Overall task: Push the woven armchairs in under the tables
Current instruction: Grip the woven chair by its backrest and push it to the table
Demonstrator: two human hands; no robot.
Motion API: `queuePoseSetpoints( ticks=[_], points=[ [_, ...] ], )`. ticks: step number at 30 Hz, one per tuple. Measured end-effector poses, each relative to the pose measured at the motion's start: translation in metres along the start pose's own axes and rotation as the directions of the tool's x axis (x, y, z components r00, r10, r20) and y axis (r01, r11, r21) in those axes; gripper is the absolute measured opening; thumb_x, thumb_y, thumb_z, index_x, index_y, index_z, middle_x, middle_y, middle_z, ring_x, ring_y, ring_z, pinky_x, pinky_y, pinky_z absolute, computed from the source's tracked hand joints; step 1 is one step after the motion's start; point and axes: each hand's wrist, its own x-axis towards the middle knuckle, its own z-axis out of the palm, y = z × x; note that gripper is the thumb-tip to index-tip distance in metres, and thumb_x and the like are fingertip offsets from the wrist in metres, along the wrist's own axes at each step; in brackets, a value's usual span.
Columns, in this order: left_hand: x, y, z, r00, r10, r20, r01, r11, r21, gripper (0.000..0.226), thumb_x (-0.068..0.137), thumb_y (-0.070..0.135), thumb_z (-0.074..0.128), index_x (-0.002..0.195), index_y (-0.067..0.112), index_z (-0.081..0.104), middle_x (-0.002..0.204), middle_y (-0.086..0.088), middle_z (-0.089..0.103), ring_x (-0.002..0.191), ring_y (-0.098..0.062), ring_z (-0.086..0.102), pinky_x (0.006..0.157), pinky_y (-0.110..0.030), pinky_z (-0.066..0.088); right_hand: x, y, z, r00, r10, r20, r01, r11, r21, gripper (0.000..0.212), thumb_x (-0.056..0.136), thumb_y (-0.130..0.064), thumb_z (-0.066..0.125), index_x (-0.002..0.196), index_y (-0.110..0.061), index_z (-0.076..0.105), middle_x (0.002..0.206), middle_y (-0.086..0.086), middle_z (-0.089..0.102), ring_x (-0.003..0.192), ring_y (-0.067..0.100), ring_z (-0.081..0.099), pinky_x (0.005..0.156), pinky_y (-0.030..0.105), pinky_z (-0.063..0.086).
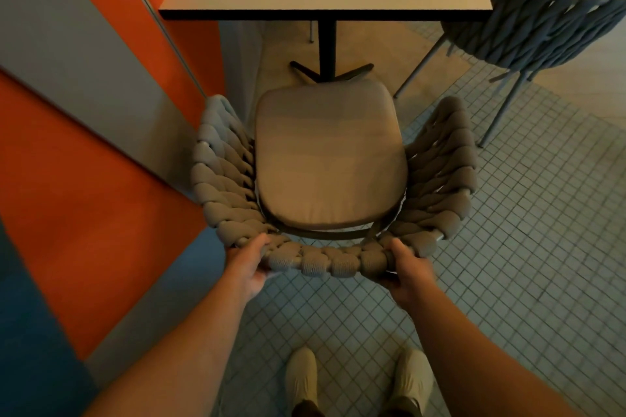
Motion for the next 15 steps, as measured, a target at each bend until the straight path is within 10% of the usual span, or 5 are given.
queuePoseSetpoints(
  ticks=[15],
  points=[
    [-0.002, -0.006, -0.01, 0.999, -0.016, 0.044, 0.019, 0.998, -0.053, 0.064, 0.089, -0.006, 0.061, 0.137, 0.033, 0.049, 0.129, -0.014, 0.062, 0.112, -0.039, 0.063, 0.071, -0.061, 0.06, 0.0, 0.011, 0.0, 1.0, 0.011, 0.01, -0.011, 1.0, -0.02, 0.042, 0.09, -0.011, 0.069, 0.128, -0.006, 0.052, 0.122, 0.022, 0.059, 0.099, 0.039, 0.063, 0.062, 0.052, 0.06]
  ],
)
